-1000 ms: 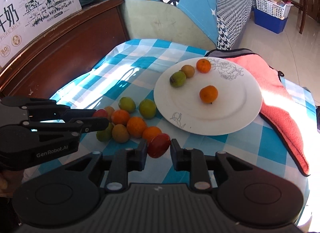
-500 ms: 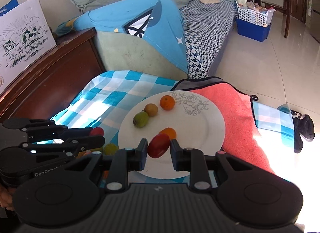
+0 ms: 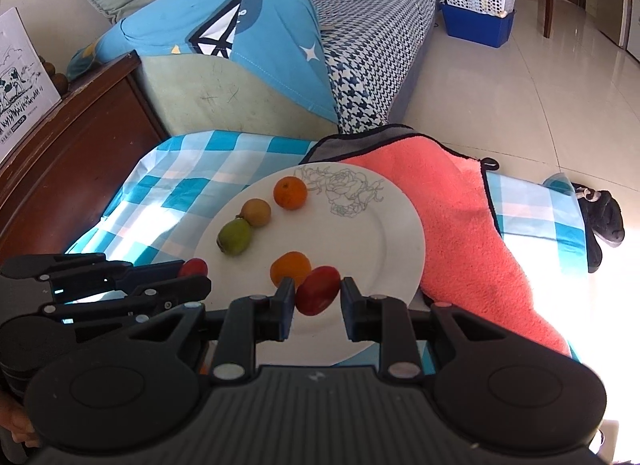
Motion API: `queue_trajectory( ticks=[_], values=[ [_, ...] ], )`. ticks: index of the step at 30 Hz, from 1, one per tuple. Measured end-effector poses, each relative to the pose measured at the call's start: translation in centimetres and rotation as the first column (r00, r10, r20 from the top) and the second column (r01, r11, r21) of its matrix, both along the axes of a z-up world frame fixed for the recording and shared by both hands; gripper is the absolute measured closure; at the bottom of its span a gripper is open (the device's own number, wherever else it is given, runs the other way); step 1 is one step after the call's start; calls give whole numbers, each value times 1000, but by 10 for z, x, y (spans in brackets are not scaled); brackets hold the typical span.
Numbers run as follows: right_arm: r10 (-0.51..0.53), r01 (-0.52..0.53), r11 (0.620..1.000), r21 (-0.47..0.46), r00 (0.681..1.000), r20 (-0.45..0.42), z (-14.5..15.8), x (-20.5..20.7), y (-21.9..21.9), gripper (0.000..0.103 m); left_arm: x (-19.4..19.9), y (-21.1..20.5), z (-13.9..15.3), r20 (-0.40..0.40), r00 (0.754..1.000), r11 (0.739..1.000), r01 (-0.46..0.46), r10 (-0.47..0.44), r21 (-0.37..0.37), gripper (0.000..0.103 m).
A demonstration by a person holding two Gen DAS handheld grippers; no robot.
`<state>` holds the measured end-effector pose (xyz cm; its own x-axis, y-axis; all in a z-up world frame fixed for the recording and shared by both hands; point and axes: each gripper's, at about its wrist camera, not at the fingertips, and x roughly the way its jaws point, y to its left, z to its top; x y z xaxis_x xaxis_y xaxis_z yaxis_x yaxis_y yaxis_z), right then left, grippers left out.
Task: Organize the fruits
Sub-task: 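Carry both cherry tomatoes onto the white plate and open both grippers, then move both open grippers back from the plate to the fruit pile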
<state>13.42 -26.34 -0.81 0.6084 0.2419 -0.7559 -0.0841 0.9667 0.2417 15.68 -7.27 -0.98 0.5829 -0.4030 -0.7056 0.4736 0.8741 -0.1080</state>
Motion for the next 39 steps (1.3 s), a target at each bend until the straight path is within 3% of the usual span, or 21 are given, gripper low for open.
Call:
queue_trajectory(
  ticks=[8,16,27,39],
  values=[
    [-20,20,1000,14,1000,-24,-8,7,0,78,7,-4,-5,-16,1000,1000,-6,6,-12,86],
    [-45,45,997,57,999,0,0,5,-5,75,5,8,13,9,998,998,-60,60,-31,79],
    [19,-21,997,81,1000,16,9,-8,9,74,-15,43,42,29,994,994,-105,105,-8,68],
    [85,-87,994,70,996,31,9,-31,30,74,-37,95,44,19,977,977,-213,213,5,58]
  ],
)
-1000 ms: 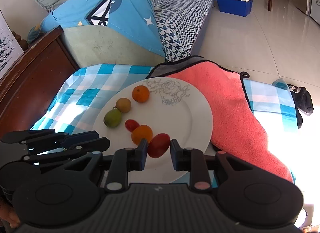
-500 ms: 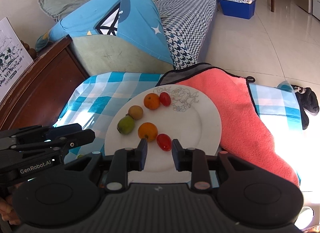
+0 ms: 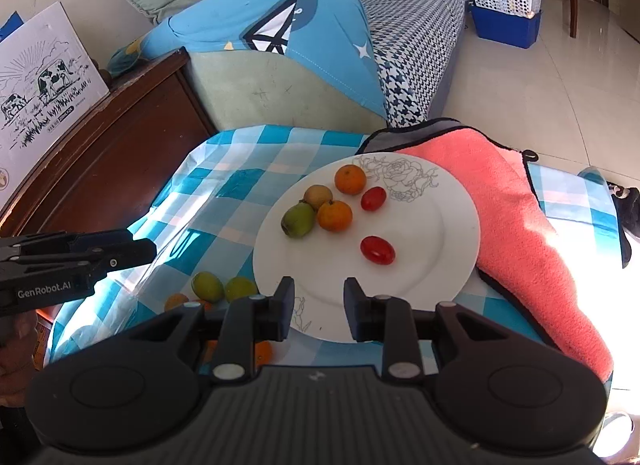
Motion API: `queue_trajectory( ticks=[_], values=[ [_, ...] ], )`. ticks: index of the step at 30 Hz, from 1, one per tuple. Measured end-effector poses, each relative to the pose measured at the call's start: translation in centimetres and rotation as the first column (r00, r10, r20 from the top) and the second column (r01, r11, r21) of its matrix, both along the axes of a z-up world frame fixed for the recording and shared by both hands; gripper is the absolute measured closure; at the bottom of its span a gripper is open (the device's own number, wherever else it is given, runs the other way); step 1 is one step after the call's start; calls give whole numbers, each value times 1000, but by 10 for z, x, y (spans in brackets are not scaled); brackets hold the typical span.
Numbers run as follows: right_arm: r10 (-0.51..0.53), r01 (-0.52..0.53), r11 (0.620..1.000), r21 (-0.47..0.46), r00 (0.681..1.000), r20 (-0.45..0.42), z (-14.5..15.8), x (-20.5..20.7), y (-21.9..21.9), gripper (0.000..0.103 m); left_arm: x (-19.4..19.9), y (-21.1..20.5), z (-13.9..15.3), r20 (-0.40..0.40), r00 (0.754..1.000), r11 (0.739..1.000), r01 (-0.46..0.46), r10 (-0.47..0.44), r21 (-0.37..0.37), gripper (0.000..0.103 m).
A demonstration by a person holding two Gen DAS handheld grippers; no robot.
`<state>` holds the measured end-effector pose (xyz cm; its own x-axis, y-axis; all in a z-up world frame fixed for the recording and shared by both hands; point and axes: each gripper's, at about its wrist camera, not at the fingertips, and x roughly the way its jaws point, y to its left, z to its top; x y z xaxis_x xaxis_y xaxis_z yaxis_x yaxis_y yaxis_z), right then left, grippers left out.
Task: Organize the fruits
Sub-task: 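Move both open grippers back from the plate to the fruit pile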
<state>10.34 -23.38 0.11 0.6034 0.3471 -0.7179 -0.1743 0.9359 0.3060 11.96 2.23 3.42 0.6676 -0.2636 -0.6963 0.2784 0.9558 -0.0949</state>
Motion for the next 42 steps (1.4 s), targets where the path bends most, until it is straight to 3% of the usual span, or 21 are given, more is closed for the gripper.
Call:
queue_trajectory(
  ticks=[11,16,23,42],
  values=[
    [83,-83,997,3,996,-14,-8,-17,20,74,-10,15,-24,-69,998,999,-4,7,50,57],
    [136,-136,991,-4,990,-34,-14,-20,30,74,-20,9,-33,-88,994,996,73,-68,56,57],
    [171,-172,985,-15,983,-63,-23,-20,40,74,-38,-11,-47,-101,973,970,219,-209,103,57],
    [187,-193,980,-50,977,-102,-38,-9,53,74,-31,-21,-72,-129,969,968,226,-212,109,62]
  ],
)
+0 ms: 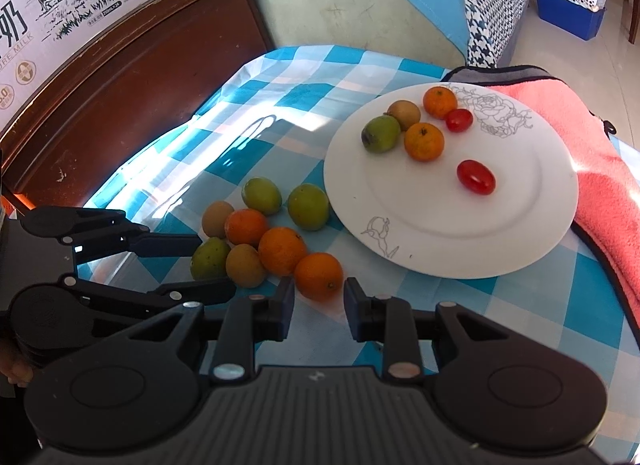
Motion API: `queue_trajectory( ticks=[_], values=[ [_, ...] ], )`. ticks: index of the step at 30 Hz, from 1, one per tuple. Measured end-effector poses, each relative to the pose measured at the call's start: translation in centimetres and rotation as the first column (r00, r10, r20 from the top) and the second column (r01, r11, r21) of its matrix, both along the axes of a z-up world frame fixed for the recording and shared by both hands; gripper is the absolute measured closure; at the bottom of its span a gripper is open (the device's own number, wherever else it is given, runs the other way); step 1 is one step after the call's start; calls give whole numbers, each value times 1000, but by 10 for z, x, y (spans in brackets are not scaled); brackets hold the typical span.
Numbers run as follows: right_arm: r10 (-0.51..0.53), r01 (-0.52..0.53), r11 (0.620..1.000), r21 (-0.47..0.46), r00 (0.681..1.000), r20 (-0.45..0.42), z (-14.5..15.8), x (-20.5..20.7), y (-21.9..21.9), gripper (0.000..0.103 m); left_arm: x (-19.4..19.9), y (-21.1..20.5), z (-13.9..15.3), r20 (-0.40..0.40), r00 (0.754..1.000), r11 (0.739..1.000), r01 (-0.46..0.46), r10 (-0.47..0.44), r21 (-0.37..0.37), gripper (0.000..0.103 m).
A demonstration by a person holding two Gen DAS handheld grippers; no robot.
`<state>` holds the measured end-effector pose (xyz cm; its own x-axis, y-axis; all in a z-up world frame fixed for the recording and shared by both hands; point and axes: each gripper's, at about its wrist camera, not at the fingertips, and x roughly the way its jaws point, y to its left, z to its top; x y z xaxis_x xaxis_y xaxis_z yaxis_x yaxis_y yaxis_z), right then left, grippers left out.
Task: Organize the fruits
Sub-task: 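Move both open grippers back from the plate to the fruit pile, then grasp a green plum with the left gripper while the right gripper grasps a tangerine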
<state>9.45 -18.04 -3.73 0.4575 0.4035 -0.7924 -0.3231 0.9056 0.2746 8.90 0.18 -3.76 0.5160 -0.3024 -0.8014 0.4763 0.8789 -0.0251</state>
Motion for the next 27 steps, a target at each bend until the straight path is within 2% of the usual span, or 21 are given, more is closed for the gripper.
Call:
queue_trajectory(
  ticks=[16,17,21,27],
  values=[
    [-14,14,1000,-19,1000,3,-7,5,5,70,0,-2,-3,18,1000,1000,-10,10,-7,62],
    [-14,15,1000,-19,1000,5,-7,5,5,70,0,-2,-3,19,1000,1000,-9,9,-10,63],
    [-8,8,1000,-21,1000,17,-8,5,5,74,1,-1,-2,17,1000,1000,-9,9,-25,78],
    [14,-13,1000,-20,1000,21,-5,3,6,75,0,0,1,2,1000,999,-14,14,-33,79]
  ],
)
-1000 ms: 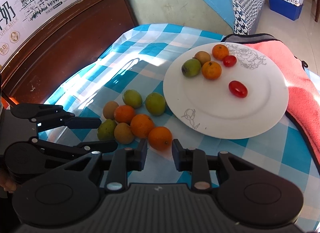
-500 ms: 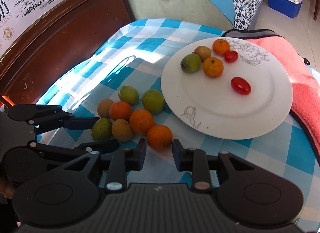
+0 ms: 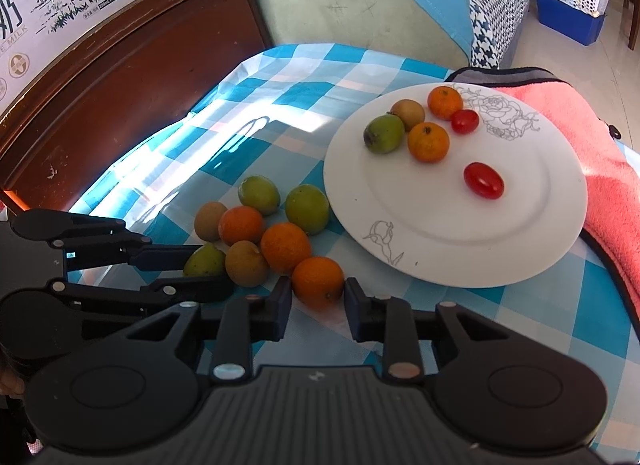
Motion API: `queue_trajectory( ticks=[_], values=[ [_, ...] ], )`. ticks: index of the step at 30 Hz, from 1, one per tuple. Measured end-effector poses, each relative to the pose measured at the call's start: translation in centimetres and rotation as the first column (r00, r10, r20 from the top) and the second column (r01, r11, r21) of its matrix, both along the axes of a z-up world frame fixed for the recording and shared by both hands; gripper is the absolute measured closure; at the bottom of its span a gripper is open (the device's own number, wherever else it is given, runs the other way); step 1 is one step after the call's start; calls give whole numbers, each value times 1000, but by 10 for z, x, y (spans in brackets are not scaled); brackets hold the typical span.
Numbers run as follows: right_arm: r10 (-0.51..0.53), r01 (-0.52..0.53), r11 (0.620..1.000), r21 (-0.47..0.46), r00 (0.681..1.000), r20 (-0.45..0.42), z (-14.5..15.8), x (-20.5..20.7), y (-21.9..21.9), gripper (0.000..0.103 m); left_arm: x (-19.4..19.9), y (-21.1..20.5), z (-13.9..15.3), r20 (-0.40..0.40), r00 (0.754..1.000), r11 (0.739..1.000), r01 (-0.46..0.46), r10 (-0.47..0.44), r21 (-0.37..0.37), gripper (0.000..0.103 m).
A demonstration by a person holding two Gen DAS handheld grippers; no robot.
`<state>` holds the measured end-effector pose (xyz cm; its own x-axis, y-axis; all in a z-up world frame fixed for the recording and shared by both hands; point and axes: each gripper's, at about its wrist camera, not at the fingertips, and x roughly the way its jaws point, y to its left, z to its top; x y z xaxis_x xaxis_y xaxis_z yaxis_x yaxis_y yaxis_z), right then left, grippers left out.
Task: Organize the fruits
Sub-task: 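Grasp a green plum with the left gripper while the right gripper grasps a tangerine, then carry the green plum and tangerine onto the plate and open both grippers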
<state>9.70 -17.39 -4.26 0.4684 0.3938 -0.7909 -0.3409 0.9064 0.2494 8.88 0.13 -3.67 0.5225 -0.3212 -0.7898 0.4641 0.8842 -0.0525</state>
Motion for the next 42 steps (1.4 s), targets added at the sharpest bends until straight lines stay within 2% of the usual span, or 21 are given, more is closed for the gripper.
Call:
queue_trajectory(
  ticks=[11,20,32,42],
  values=[
    [16,-17,1000,15,999,36,14,-7,-5,75,-5,1,22,32,999,999,8,-7,-36,79],
    [-18,14,999,52,996,83,34,-6,-16,75,-2,-1,40,73,997,997,-12,18,-73,79],
    [-174,167,984,65,977,125,56,6,-53,75,18,-24,51,104,994,991,-25,40,-135,79],
    [-323,320,946,57,945,52,43,16,-81,75,44,-52,39,77,996,989,-31,43,-147,79]
  ],
)
